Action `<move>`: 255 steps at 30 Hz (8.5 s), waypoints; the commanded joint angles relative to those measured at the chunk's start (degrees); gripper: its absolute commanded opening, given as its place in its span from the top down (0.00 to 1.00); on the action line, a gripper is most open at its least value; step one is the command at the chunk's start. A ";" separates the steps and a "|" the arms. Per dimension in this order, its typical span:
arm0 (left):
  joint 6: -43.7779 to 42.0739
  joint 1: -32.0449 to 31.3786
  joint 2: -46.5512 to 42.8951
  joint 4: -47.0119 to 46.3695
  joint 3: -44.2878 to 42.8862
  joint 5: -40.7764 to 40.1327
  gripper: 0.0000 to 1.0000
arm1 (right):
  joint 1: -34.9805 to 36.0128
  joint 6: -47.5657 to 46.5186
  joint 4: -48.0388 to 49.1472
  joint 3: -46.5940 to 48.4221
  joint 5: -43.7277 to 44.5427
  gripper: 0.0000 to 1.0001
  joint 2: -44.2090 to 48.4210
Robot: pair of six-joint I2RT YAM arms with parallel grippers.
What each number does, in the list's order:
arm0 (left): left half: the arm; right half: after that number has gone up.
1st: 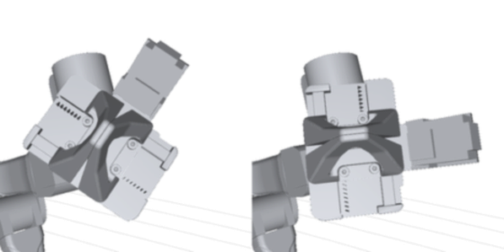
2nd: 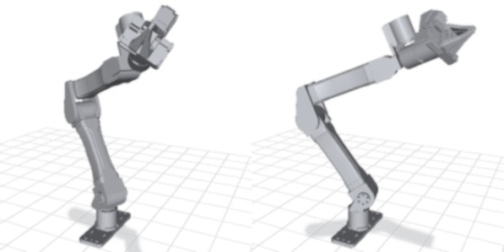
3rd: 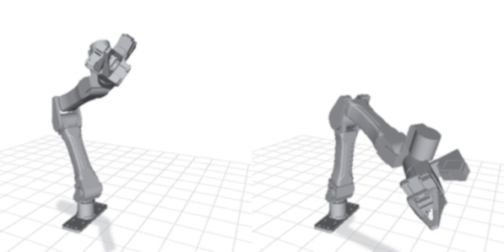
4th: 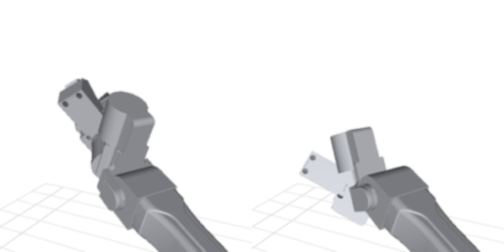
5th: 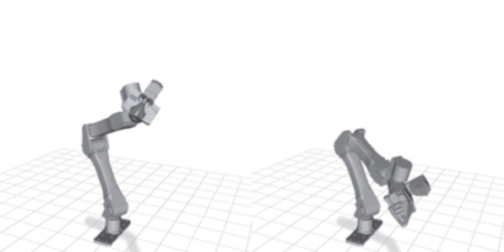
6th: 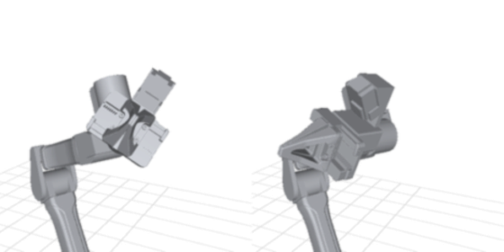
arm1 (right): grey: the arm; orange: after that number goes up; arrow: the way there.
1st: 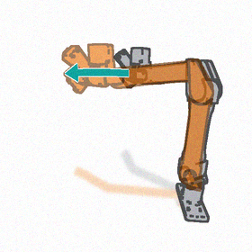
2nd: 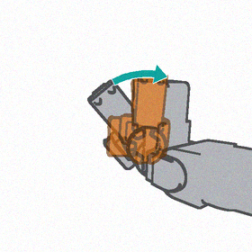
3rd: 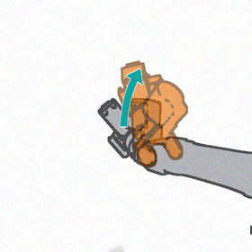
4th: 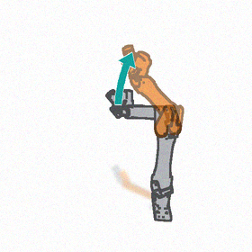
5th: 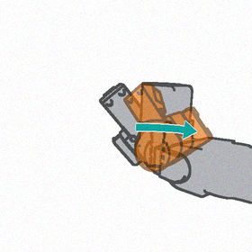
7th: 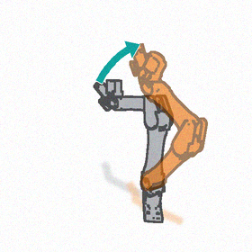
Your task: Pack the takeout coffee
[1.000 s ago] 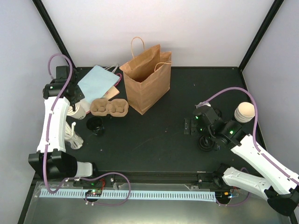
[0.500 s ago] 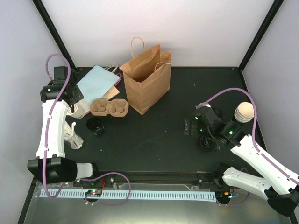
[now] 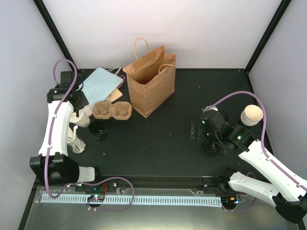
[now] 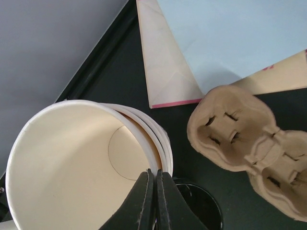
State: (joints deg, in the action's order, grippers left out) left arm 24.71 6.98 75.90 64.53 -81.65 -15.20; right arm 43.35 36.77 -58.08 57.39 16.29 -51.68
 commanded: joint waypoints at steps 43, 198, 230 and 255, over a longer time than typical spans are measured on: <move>-0.70 -6.36 7.89 -2.34 0.16 -10.46 0.98 | -0.34 0.67 -1.40 -1.28 1.52 0.00 1.58; -2.56 -58.84 -10.83 -26.73 17.97 5.60 0.36 | -20.84 13.57 6.11 -17.88 -2.64 0.07 -12.94; -3.16 -56.29 -11.05 -26.04 19.13 7.12 0.36 | -20.85 13.76 7.22 -20.03 -1.88 0.20 -15.71; -3.14 -55.83 -11.60 -25.21 19.55 7.49 0.36 | -20.85 13.27 -0.87 -11.89 -1.39 0.24 -10.02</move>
State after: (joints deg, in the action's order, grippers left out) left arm 21.63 -49.19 65.45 39.40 -62.02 -8.43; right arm 22.79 49.87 -57.93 43.68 13.32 -63.53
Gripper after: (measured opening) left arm 0.643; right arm 0.761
